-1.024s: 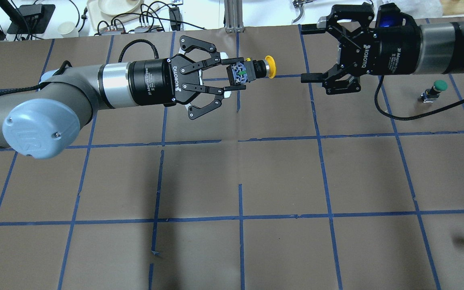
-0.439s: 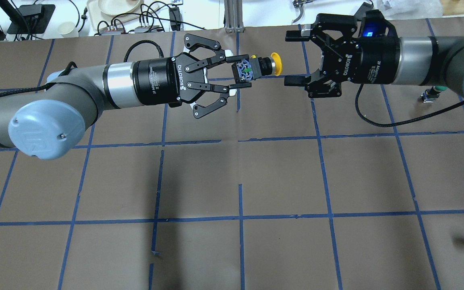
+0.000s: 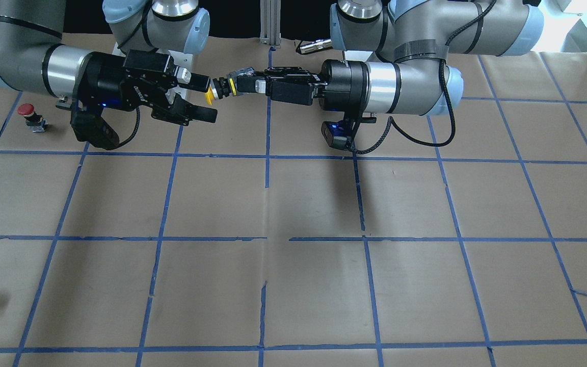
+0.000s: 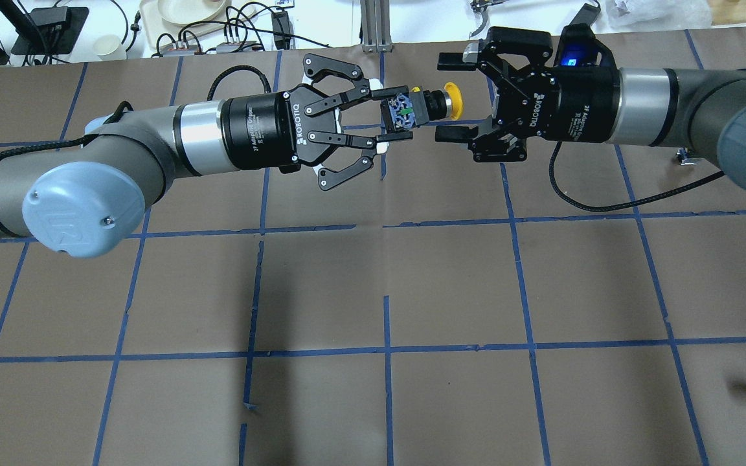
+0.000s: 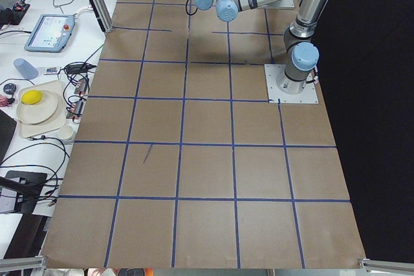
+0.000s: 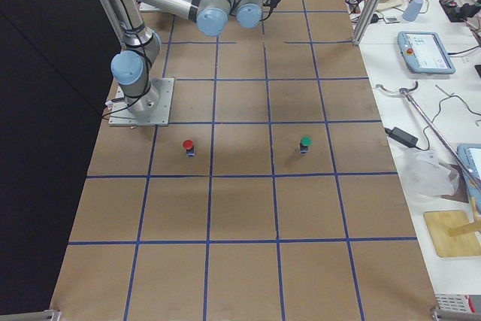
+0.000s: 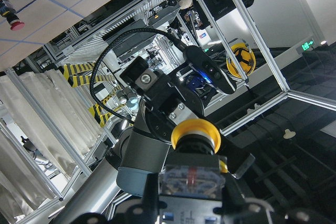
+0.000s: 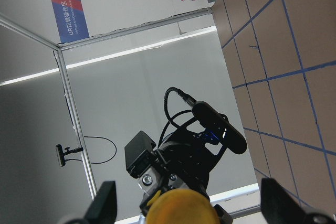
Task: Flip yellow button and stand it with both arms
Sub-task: 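Close the right gripper on the yellow cap end of the button, then open the left gripper and pull back while the right gripper withdraws, then lower the button upright onto the table with the right gripper, then open the right gripper and lift away from the standing button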
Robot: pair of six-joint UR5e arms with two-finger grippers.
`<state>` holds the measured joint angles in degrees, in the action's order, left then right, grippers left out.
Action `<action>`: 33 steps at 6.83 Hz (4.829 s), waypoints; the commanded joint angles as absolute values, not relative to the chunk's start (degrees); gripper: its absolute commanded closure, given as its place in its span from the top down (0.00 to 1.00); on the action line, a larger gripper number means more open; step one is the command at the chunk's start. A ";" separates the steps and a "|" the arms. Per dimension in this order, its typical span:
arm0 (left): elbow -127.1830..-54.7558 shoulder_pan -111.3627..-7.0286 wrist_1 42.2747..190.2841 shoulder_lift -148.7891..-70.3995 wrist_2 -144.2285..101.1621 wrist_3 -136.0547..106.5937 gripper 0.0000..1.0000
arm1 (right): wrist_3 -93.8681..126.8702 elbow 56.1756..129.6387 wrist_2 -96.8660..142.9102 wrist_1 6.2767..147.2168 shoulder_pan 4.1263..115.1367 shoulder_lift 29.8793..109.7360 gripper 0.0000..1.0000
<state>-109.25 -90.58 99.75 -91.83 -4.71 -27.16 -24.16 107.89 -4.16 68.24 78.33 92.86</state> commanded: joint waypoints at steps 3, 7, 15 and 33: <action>-109.25 -90.62 99.76 -91.76 -4.83 -27.25 0.02 | -23.64 109.33 -4.75 67.68 78.13 95.98 0.33; -109.25 -90.62 99.67 -91.67 -4.75 -27.25 0.54 | -23.64 109.34 -4.75 67.68 77.96 96.15 0.14; -104.25 -84.64 74.63 -91.23 42.35 -47.38 0.97 | -23.29 105.03 -28.82 80.24 66.37 95.46 0.15; -94.32 -84.37 92.08 -83.58 92.98 2.36 1.00 | -97.48 123.40 -67.24 135.09 35.42 76.92 0.63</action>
